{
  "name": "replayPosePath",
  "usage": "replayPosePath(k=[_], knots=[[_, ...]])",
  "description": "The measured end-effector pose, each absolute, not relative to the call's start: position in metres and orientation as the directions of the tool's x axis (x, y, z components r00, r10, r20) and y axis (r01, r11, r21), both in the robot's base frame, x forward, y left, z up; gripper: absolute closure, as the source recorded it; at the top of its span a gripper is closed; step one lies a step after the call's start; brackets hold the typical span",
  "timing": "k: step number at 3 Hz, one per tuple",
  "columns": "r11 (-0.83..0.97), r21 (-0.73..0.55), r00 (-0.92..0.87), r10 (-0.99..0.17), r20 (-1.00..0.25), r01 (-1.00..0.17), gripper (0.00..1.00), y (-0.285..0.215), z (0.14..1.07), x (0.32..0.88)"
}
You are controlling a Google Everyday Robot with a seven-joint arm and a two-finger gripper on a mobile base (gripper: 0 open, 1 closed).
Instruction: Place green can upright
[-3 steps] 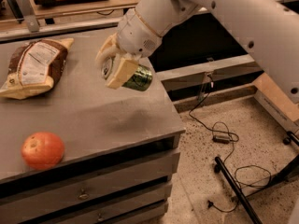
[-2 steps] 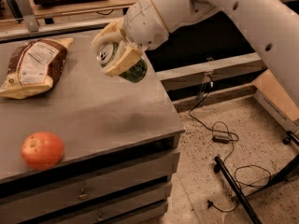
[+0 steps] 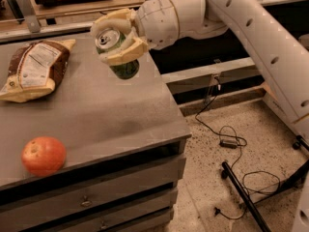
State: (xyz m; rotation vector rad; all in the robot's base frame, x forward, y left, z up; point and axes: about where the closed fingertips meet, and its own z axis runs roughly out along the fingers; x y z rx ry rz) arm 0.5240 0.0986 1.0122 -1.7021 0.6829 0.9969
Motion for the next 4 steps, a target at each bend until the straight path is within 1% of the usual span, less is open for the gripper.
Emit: replayPosePath(k=[1, 2, 3, 4], knots=[[-0.337, -0.409, 0.382, 0.145, -0.913, -0.848, 0.98, 0.099, 1.000, 0.523], [-0.356, -0.326, 0.290, 0.150, -0.945, -0.876, 0.69, 0.093, 0.979, 0.506], [-0.362, -0.267, 0.235, 0.131, -0.963, -0.893, 0.45, 0.086, 0.958, 0.493], [-0.330, -0.265, 0.218, 0.172, -0.961, -0.906, 0.14, 0.082, 0.937, 0.484]])
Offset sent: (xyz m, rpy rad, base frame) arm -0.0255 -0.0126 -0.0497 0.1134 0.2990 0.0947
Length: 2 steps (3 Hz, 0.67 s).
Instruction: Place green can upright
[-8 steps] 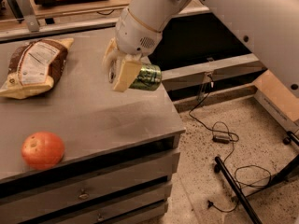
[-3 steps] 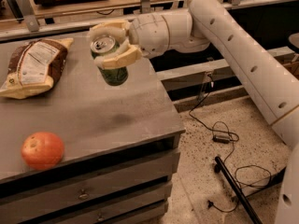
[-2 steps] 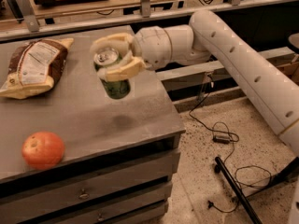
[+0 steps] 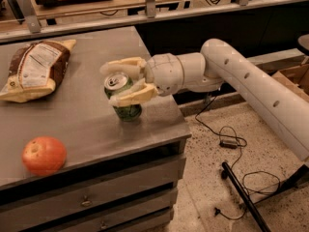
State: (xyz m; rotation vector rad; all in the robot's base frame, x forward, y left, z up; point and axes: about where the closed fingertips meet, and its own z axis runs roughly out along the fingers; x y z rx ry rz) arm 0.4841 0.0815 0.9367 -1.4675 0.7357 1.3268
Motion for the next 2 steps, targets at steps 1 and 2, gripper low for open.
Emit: replayPosePath(k=[1, 2], knots=[[-0.306, -0.279, 0.225, 0.198, -0.954, -0.910, 0.00, 0.077, 0.929, 0.481], [-0.277, -0.262, 0.226, 0.153, -0.962, -0.925, 0.00, 0.065, 0.921, 0.481]])
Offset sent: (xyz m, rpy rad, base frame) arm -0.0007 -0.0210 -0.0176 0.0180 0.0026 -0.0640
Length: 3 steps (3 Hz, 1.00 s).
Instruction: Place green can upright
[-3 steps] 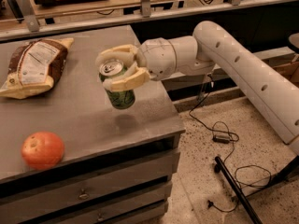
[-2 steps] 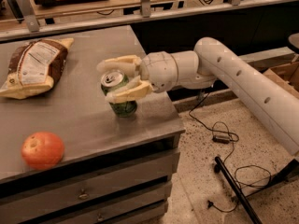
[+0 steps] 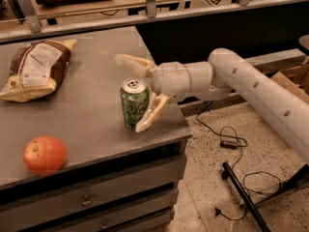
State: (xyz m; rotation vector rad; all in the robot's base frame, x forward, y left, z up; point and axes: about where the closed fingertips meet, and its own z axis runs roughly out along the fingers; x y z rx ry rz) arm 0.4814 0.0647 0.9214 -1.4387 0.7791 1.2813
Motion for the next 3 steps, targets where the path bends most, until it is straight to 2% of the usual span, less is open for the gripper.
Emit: replayPosePath(k=[1, 2, 3], knots=[[-0.235, -0.231, 0.226, 0.049, -0.973, -0.944, 0.00, 0.043, 0.918, 0.481], [-0.197, -0.156, 0.188, -0.159, -0.969, -0.968, 0.00, 0.001, 0.912, 0.475], [-0.200, -0.155, 0.187, -0.152, -0.971, -0.968, 0.00, 0.004, 0.912, 0.476]])
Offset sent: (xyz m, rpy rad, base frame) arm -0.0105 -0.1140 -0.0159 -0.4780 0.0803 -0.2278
